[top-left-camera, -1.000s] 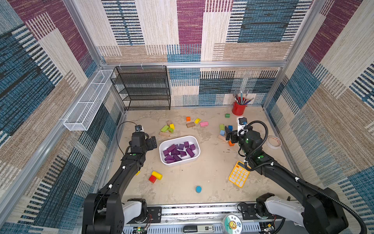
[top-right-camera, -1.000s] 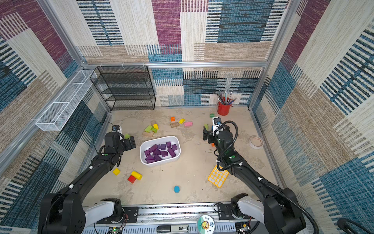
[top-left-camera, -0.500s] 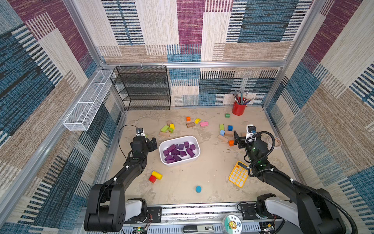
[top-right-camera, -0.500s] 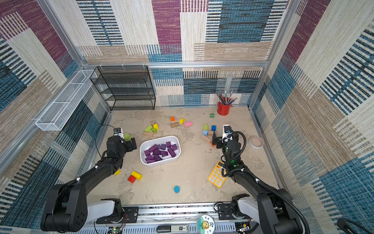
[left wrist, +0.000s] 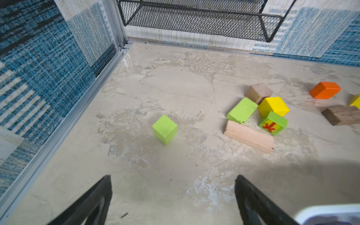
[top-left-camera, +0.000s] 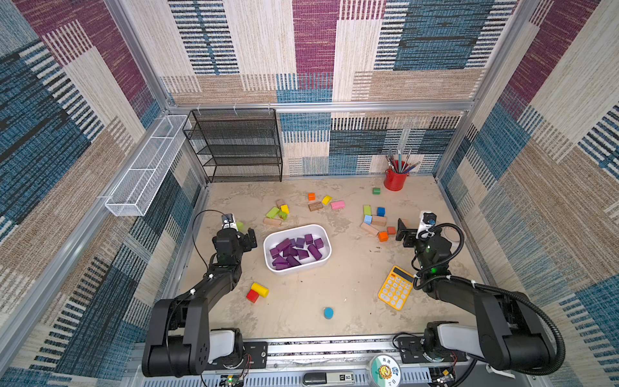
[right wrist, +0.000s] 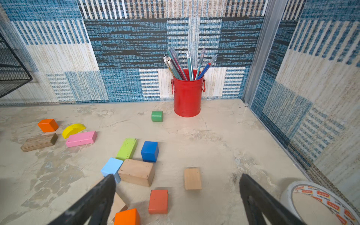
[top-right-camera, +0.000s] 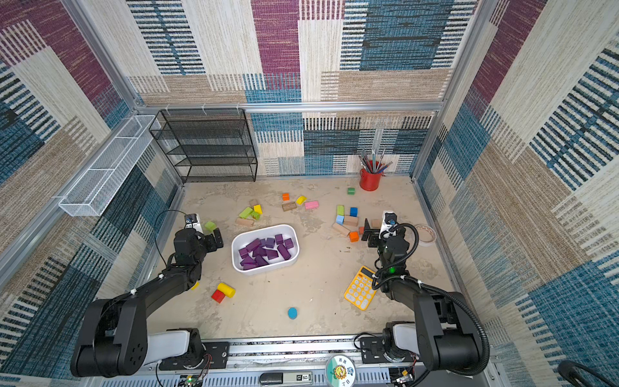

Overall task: Pick purple bricks into the storage bin
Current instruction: Reset both arms

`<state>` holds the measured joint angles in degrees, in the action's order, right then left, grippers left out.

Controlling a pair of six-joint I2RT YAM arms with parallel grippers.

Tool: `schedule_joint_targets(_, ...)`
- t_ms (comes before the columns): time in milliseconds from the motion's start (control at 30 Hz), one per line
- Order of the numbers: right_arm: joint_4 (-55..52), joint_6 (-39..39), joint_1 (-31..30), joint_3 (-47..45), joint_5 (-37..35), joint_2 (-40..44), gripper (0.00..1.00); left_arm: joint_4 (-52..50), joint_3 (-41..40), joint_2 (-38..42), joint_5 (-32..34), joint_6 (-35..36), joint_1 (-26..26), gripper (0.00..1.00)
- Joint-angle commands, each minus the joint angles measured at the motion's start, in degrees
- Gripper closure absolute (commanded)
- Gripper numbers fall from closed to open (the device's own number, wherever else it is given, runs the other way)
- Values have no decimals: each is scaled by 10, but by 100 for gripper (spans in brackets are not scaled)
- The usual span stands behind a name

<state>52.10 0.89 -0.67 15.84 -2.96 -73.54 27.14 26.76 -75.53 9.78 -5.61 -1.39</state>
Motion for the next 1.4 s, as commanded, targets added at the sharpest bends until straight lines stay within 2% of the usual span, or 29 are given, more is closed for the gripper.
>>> schedule_joint_targets(0, 72, -7, 12, -10, 18, -12, 1, 59, -6, -21, -23, 18, -12, 1)
schedule_joint_targets(333, 136, -18, 30, -28, 38, -68, 1, 189, -22, -120, -58, 35, -12, 1)
schedule_joint_targets(567, 256, -20, 30, -57, 39, -145, 1, 206, -30, -125, -73, 42, -11, 1)
schedule_joint_targets(767, 242, -18, 30, -53, 41, -142, 1, 224, -41, -123, -75, 43, -11, 1)
schedule_joint_targets(967, 216, -16, 30, -39, 44, -144, 1, 195, -23, -128, -55, 37, -9, 1)
schedule_joint_targets(1367, 227, -13, 29, -47, 44, -141, 1, 201, -27, -125, -54, 38, -7, 1)
